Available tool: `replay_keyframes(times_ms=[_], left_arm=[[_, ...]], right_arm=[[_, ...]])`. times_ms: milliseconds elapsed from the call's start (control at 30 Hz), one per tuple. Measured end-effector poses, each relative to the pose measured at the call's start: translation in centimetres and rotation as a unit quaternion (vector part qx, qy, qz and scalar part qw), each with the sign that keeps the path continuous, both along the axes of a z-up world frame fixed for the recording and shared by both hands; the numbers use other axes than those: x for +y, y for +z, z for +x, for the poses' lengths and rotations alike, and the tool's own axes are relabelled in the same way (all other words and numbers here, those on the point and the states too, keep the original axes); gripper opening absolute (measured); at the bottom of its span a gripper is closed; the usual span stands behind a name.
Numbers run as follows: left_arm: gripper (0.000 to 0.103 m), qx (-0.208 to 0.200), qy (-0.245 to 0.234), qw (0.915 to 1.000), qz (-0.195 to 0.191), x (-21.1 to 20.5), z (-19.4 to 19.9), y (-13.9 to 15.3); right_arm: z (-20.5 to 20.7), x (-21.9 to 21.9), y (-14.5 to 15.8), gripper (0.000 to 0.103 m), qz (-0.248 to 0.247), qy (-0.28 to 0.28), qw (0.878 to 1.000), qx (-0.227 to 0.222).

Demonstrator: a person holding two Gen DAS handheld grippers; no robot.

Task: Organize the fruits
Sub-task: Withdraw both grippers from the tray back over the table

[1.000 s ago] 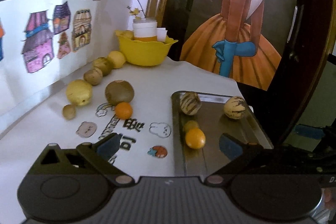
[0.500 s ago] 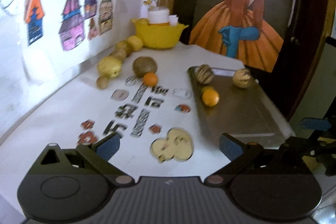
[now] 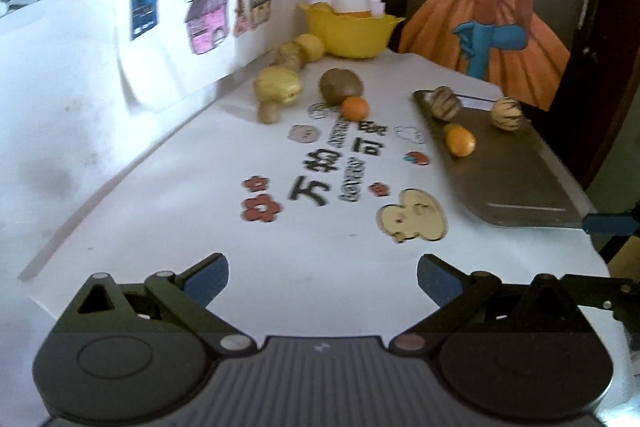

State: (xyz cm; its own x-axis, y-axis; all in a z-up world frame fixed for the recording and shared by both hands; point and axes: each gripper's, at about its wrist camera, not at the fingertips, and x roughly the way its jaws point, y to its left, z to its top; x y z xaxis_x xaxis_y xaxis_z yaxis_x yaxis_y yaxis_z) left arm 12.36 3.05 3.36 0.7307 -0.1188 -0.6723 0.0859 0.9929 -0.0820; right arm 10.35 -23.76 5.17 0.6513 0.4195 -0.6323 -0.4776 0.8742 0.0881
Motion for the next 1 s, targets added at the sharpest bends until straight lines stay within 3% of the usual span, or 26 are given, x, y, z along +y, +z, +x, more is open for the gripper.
replay_keyframes(times_ms=[367, 733, 867, 1000], left_arm=[[0.103, 0.004, 0.029, 0.9996, -0.003, 2.8, 1.7, -0.1], [0.103, -0.023, 0.041, 0.9989, 0.000, 3.8, 4.8, 0.8], [0.103, -0.032, 0.041, 0.9986, 0.002, 3.9, 6.1, 1.1], [0.103, -0.041, 0.035, 0.9985, 0.013, 3.7, 7.5, 1.4]], right_arm=[[3.0, 2.3, 2.1, 0.102, -0.015, 0.044, 0.999, -0.009], [7.5, 3.5, 4.7, 0.102, -0.043, 0.063, 0.995, -0.059], [9.7, 4.0, 5.7, 0.102, -0.035, 0.078, 0.995, -0.053], [12.1, 4.9, 6.7, 0.102, -0.059, 0.105, 0.992, -0.046]])
